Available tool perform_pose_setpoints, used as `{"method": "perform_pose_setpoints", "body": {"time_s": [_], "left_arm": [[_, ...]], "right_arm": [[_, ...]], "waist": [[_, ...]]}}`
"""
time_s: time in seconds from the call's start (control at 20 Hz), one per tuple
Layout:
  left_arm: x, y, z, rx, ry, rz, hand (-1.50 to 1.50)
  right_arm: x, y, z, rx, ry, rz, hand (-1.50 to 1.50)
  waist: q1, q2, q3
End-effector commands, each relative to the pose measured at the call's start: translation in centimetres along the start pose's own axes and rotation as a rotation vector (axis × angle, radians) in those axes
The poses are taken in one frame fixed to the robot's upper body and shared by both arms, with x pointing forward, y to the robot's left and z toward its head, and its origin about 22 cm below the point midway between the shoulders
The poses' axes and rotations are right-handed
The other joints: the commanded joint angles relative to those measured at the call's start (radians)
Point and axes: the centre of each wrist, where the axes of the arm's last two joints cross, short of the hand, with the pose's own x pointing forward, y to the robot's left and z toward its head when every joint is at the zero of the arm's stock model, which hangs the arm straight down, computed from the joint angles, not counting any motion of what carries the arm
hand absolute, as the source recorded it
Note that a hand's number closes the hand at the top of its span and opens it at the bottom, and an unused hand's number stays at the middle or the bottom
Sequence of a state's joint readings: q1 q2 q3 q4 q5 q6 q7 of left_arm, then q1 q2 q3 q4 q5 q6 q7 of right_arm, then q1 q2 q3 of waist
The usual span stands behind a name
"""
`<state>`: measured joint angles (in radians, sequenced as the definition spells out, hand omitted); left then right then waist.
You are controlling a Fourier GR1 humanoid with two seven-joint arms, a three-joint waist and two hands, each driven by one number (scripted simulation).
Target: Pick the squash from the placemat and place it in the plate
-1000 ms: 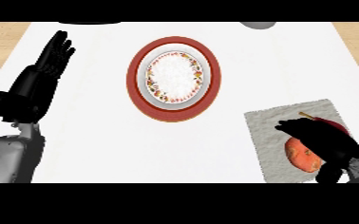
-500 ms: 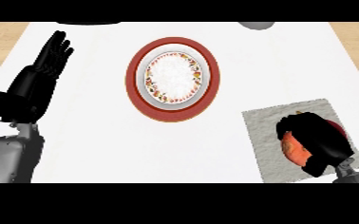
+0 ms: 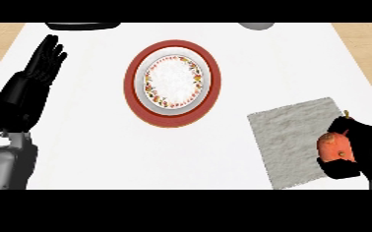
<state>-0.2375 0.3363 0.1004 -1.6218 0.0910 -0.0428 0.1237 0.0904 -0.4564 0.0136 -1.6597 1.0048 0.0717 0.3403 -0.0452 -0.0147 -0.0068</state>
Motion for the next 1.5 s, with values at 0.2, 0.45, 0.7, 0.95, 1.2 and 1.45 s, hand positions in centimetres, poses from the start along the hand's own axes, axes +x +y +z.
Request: {"method": "perform_pose_setpoints", "body": {"time_s": [0.2,0.45,0.7,0.95,1.2,1.45], "left_arm": [[-1.2,-1.0,-0.4,-0.020,-0.005,0.010,0.00],[-1.0,-2.6,0.1,-0.029,-0.008,0.015,0.00],[0.4,-1.4,-0.3,-0.039,-0.023,0.021,0.00],[-0.3,-1.2,0.2,-0.040,-0.020,0.019,0.00],[-0.5,-3.5,-1.3,-0.062,-0.022,0.023,0.00],[1.2,-1.7,-0.9,-0.068,-0.026,0.010,0.00]], "right_arm": [[6.4,-5.5,7.0,-0.182,-0.041,-0.230,1.50],[9.6,-9.3,8.7,-0.279,-0.217,-0.456,1.50],[15.3,-11.2,8.4,-0.267,-0.282,-0.482,1.50],[21.1,-10.3,7.8,-0.235,-0.334,-0.477,1.50],[26.2,-11.1,5.3,-0.175,-0.338,-0.537,1.50],[29.5,-12.4,0.1,-0.147,-0.316,-0.607,1.50]], "waist": [[0.022,0.011,0.005],[0.041,0.010,0.006],[0.055,0.014,0.006],[0.055,0.015,0.006],[0.059,0.017,0.006],[0.073,0.018,0.007]]}}
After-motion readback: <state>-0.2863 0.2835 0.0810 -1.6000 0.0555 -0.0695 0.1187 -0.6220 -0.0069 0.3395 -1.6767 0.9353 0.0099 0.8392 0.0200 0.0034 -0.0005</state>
